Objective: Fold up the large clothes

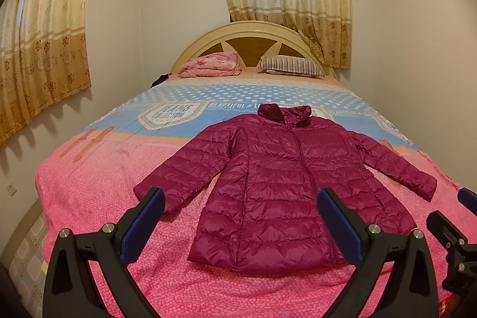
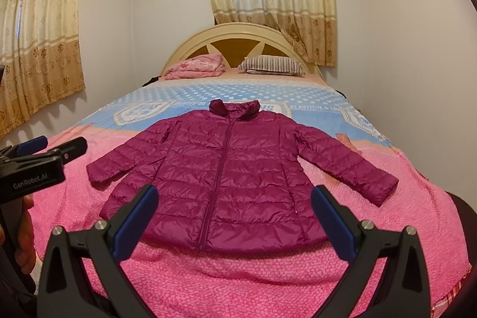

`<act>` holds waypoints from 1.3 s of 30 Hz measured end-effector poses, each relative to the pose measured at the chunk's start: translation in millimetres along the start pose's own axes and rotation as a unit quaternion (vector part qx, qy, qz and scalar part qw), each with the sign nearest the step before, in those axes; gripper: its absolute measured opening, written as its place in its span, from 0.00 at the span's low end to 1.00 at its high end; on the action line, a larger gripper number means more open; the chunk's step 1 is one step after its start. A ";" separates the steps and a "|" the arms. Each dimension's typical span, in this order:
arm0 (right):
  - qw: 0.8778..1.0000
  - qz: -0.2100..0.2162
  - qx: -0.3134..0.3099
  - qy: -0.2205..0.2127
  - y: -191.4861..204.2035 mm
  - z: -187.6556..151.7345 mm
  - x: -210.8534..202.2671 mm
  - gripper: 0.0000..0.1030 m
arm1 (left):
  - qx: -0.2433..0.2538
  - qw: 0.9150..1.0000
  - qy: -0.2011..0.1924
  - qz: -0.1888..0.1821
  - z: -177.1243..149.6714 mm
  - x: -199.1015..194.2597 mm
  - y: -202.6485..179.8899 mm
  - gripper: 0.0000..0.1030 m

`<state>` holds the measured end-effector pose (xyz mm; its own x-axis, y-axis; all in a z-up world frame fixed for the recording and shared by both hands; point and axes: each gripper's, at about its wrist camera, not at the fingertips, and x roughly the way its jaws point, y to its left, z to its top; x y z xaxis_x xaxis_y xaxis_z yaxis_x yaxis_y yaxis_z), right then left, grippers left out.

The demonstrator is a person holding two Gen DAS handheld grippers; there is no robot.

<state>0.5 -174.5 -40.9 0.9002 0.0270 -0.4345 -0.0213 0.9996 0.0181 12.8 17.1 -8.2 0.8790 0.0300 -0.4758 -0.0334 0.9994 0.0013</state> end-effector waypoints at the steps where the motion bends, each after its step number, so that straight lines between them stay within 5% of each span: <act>1: 1.000 0.001 0.004 0.003 -3.1 -1.2 3.6 1.00 | 0.000 1.000 0.003 0.004 -0.4 3.8 0.9 0.99; 10: 0.995 -0.026 0.070 0.060 -67.0 -13.7 62.9 1.00 | -0.004 0.998 0.046 0.049 -3.1 68.0 22.9 0.99; 16: 0.986 -0.056 0.123 0.092 -122.1 -17.8 91.6 1.00 | 0.014 0.997 0.063 0.044 9.0 108.7 17.7 0.99; 26: 0.963 -0.120 0.207 0.121 -222.7 -5.7 130.0 1.00 | 0.035 0.997 0.058 0.048 39.5 171.0 11.1 0.99; 39: 0.930 -0.181 0.270 0.172 -318.8 -13.3 181.8 0.85 | 0.070 0.990 0.096 0.071 49.9 273.1 -7.6 0.99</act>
<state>165.2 -488.2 -137.6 0.6120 -0.2176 -0.7604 0.5611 0.7970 0.2235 276.9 18.5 -94.2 0.7637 0.1795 -0.6201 -0.0714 0.9782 0.1951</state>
